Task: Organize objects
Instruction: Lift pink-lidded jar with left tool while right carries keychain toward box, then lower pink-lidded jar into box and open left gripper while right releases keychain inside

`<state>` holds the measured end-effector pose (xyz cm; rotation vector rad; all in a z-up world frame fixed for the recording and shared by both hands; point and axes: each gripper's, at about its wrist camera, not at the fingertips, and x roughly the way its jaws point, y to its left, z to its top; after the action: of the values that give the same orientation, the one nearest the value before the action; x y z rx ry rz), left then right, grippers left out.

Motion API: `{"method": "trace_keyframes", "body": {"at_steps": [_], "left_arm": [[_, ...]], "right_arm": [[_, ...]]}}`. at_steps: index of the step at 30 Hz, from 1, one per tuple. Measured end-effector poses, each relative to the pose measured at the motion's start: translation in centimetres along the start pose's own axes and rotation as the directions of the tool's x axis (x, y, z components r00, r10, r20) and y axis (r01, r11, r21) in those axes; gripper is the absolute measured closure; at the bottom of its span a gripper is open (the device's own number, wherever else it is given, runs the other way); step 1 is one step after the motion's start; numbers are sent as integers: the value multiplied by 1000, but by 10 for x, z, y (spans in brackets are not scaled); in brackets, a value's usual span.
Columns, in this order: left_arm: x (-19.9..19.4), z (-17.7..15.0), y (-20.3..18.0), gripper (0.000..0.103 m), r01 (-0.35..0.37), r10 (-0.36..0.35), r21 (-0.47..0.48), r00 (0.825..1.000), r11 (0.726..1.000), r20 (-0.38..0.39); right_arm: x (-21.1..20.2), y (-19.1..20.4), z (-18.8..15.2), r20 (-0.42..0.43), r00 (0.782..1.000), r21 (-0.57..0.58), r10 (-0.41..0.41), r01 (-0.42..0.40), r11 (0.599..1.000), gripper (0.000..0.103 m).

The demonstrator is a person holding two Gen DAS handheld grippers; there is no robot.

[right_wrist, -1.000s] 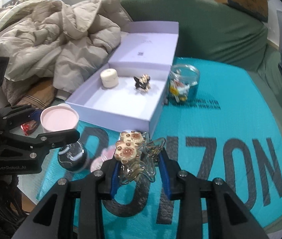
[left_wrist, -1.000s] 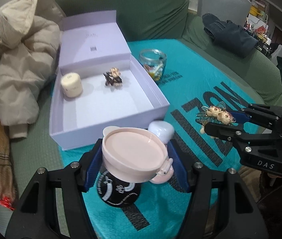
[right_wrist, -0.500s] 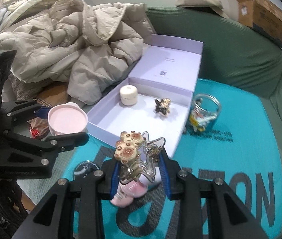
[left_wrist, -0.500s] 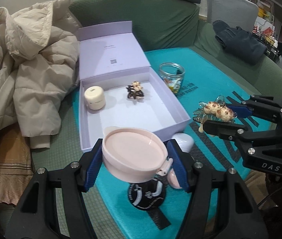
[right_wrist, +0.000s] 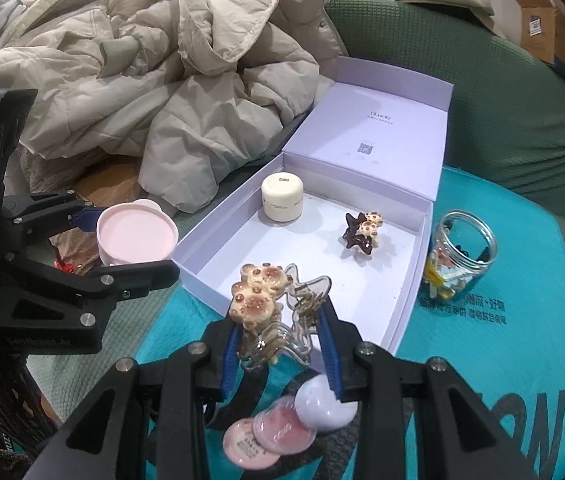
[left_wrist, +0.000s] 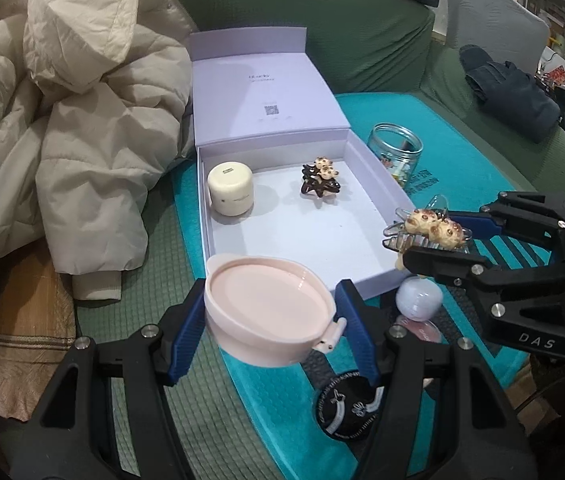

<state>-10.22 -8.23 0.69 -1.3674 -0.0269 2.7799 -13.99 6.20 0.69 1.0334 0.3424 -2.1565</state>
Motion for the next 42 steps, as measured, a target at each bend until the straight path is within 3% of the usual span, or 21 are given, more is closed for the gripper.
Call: {"method": "trace_keyframes", "body": {"at_steps": [21, 34, 42], "left_arm": [[70, 62, 20, 41, 43, -42, -9, 997, 999, 66], [111, 93, 38, 41, 31, -26, -51, 996, 998, 91], [130, 99, 40, 41, 50, -47, -40, 995, 998, 90]], "right_arm": [[62, -65, 30, -24, 998, 59, -52, 53, 997, 68], [89, -95, 58, -16, 978, 48, -206, 207, 977, 68], [113, -98, 68, -29, 973, 18, -230, 230, 973, 68]]}}
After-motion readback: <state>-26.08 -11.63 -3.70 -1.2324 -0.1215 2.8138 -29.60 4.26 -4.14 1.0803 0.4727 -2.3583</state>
